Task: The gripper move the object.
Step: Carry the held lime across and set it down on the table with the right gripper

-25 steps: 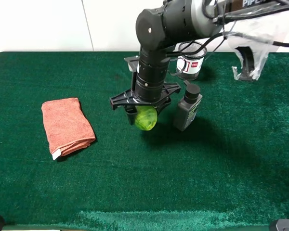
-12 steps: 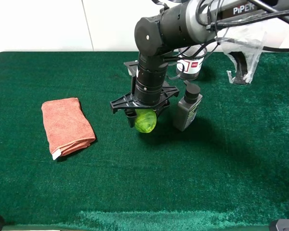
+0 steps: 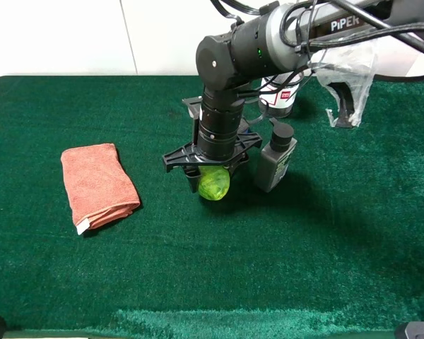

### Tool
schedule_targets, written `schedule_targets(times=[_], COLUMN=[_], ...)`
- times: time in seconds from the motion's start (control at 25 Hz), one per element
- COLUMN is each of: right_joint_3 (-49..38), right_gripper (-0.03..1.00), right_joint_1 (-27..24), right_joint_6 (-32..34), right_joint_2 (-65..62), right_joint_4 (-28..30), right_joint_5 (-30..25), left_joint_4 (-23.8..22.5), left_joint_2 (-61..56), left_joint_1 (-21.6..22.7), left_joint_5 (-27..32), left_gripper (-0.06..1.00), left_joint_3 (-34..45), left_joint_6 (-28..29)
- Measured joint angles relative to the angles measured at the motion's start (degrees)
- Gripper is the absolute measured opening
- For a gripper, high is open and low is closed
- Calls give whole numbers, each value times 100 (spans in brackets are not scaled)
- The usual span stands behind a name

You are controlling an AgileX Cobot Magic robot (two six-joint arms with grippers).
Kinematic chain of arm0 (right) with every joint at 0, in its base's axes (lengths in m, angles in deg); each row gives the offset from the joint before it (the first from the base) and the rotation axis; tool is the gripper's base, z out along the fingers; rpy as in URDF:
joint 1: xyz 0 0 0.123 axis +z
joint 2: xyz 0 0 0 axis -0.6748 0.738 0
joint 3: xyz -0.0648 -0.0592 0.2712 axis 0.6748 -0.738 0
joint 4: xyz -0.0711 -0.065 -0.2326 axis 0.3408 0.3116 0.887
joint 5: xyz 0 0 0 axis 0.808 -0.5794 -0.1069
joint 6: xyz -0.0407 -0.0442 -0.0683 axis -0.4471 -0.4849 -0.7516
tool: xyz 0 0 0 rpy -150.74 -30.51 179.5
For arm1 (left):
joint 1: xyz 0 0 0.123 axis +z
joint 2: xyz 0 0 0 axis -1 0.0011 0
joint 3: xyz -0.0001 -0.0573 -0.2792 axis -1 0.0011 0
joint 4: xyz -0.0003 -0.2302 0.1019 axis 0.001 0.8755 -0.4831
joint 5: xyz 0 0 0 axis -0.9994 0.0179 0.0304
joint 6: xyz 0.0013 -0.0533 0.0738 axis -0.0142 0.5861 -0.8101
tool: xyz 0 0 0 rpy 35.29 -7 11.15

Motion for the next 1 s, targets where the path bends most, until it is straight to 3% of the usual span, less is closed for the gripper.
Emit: schedule_targets(times=[0.2,0.32,0.44,1.0], right_joint_3=[0,0,0,0], right_gripper=[49,61,68,70], right_joint_1=[0,0,0,0], right_joint_6=[0,0,0,11], right_joint_2=[0,0,0,0], right_joint_4=[0,-6,-31,-67], right_joint_5=[0,0,-6,-258], left_joint_4=[0,0,0,0], left_joint_2=[0,0,0,0], left_joint_1=[0,0,0,0], left_joint_5=[0,0,0,0], left_gripper=[99,99,99,99], left_joint_3=[0,0,0,0], left_joint_6=[0,0,0,0])
